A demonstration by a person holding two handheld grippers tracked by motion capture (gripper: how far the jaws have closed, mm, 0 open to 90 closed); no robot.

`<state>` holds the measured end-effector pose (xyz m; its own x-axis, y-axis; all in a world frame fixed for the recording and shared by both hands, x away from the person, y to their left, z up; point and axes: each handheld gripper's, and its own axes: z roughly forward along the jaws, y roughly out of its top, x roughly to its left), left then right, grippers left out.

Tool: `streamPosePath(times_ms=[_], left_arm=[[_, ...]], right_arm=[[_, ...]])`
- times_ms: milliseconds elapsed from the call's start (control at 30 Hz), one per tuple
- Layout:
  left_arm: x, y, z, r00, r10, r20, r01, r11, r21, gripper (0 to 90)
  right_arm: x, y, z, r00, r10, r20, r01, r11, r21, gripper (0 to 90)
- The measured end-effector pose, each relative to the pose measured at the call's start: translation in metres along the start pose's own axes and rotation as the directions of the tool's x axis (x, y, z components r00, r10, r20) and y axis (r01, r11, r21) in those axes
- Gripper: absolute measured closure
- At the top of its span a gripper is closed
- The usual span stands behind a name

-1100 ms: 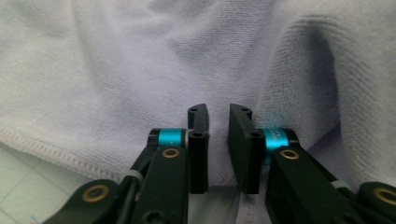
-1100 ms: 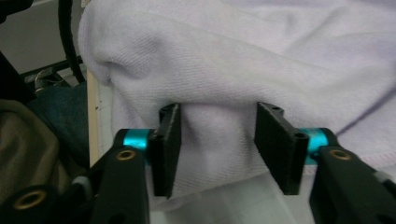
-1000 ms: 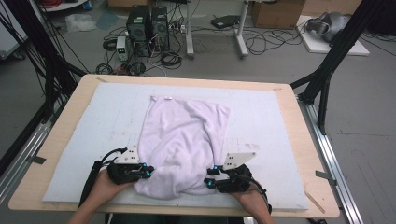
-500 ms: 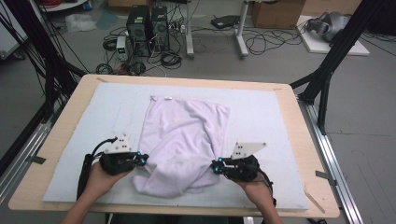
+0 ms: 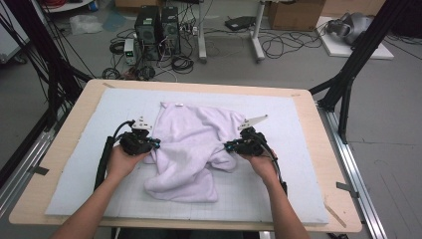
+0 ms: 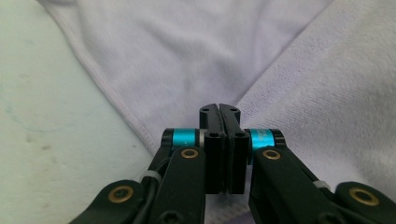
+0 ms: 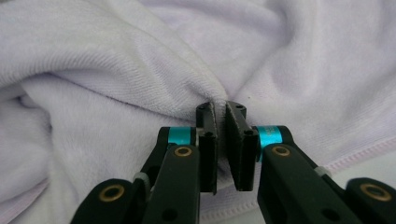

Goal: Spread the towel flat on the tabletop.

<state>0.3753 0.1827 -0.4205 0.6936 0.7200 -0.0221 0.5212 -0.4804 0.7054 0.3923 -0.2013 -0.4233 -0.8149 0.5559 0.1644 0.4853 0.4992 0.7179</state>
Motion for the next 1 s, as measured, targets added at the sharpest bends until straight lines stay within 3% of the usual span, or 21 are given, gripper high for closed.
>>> streamPosePath(times_ms=[100,267,300,333,367,400,433,500,633,767,800,933,1000], left_arm=[[0.002,0.0,-0.007,0.9999,-0.011,0.001,0.011,0.9996,-0.025,77.0],[0.0,-0.001,-0.038,0.9999,-0.008,0.008,0.009,0.9939,-0.11,65.4],[-0.003,-0.002,-0.043,0.9999,-0.002,0.012,0.003,0.9931,-0.117,62.8],[-0.006,-0.003,-0.048,0.9998,0.009,0.018,-0.007,0.9922,-0.125,62.8],[-0.011,-0.005,-0.053,0.9994,0.024,0.026,-0.02,0.9907,-0.135,60.3],[-0.016,-0.008,-0.057,0.9986,0.035,0.039,-0.029,0.989,-0.145,60.3],[-0.021,-0.012,-0.06,0.9978,0.042,0.05,-0.034,0.9874,-0.155,56.8],[-0.029,-0.021,-0.064,0.9953,0.047,0.085,-0.033,0.9856,-0.166,55.1],[-0.047,-0.039,-0.066,0.9839,0.093,0.153,-0.065,0.9824,-0.175,49.6],[-0.062,-0.05,-0.058,0.9718,0.143,0.188,-0.12,0.9845,-0.128,50.4],[-0.064,-0.051,-0.054,0.9691,0.151,0.195,-0.131,0.9849,-0.113,54.0],[-0.074,-0.055,-0.036,0.9567,0.175,0.233,-0.167,0.9846,-0.052,62.0],[-0.078,-0.057,-0.026,0.9528,0.187,0.24,-0.183,0.9824,-0.038,68.9]], right_arm=[[0.002,-0.002,0.0,1.0,0.002,0.008,-0.001,1.0,-0.027,77.8],[0.014,-0.001,-0.029,0.9993,-0.017,0.034,0.02,0.994,-0.107,68.5],[0.023,-0.001,-0.04,0.9986,-0.035,0.041,0.04,0.991,-0.125,64.9],[0.023,-0.001,-0.04,0.9986,-0.035,0.041,0.04,0.991,-0.125,64.9],[0.036,0.0,-0.048,0.9965,-0.07,0.045,0.075,0.989,-0.126,62.7],[0.036,0.0,-0.048,0.9965,-0.07,0.045,0.075,0.989,-0.126,62.7],[0.051,-0.003,-0.052,0.9913,-0.124,0.045,0.129,0.98,-0.149,61.5],[0.058,-0.005,-0.053,0.9898,-0.138,0.037,0.142,0.979,-0.15,59.7],[0.085,-0.023,-0.043,0.9819,-0.189,-0.019,0.184,0.972,-0.143,54.6],[0.098,-0.031,-0.032,0.9745,-0.219,-0.051,0.211,0.969,-0.13,54.4],[0.106,-0.035,-0.025,0.9691,-0.242,-0.047,0.235,0.965,-0.116,54.3],[0.112,-0.04,-0.014,0.9677,-0.241,-0.075,0.232,0.966,-0.11,54.9],[0.113,-0.042,-0.005,0.9664,-0.24,-0.092,0.233,0.969,-0.078,55.5]])
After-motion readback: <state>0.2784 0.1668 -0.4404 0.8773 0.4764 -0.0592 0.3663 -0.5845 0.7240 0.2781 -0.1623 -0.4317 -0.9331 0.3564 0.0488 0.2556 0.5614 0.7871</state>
